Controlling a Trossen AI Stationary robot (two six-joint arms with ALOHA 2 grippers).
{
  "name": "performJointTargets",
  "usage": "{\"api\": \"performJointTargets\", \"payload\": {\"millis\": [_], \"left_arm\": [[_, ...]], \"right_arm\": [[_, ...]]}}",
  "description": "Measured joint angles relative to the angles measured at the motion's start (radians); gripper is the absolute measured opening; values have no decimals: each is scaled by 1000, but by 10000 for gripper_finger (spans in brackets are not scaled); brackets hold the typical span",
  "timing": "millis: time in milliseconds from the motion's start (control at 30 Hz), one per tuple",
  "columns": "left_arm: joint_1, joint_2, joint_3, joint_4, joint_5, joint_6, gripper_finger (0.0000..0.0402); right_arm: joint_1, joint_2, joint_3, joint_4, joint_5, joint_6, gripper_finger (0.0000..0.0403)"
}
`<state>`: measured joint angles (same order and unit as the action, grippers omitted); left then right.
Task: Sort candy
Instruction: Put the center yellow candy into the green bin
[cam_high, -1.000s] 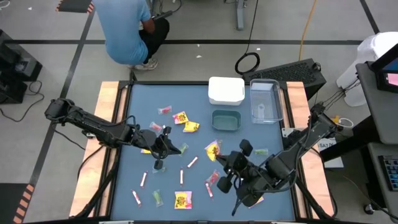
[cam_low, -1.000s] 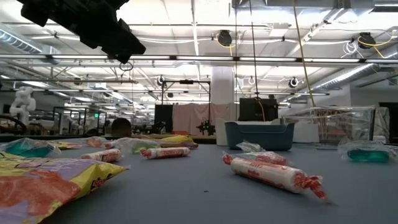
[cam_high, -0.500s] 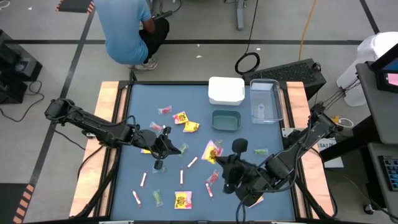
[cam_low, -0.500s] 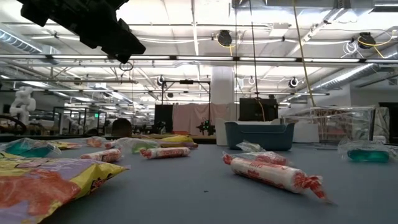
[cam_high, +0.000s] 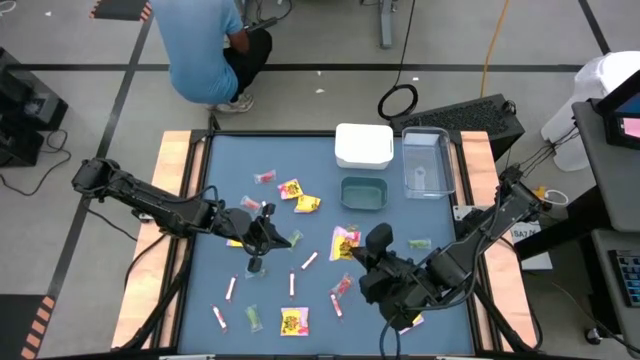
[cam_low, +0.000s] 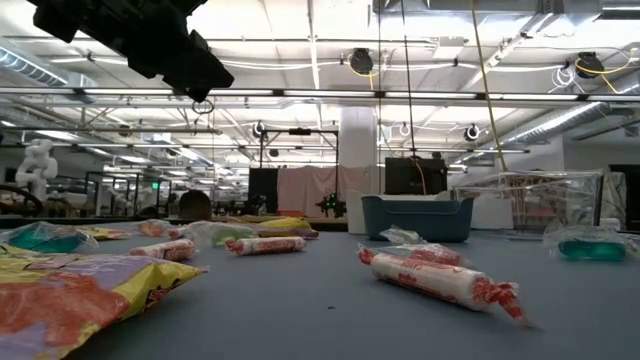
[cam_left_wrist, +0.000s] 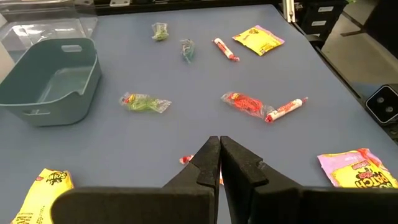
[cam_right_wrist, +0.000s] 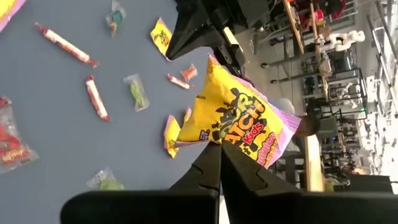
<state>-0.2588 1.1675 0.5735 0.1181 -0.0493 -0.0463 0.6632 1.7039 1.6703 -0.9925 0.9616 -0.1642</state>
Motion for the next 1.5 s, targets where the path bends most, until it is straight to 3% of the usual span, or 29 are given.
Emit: {"api": "performJointTargets", "payload": {"millis": [133,533,667,1233,1500], "left_arm": [[0,0,0,0,0,0,20],[-26,0,0,3,0,0,20],[-31,0,0,4,0,0,20],[-31,0,0,2,0,0,20],[-31,0,0,-3,0,1,20]], "right_arm": [[0,0,0,0,0,100,0],[0,0,0,0,2,706,0],[0,0,0,0,3,814,0],[-46,0,-1,-91,59,859,0],[-147,2,-103,-90,56,904,0]]}}
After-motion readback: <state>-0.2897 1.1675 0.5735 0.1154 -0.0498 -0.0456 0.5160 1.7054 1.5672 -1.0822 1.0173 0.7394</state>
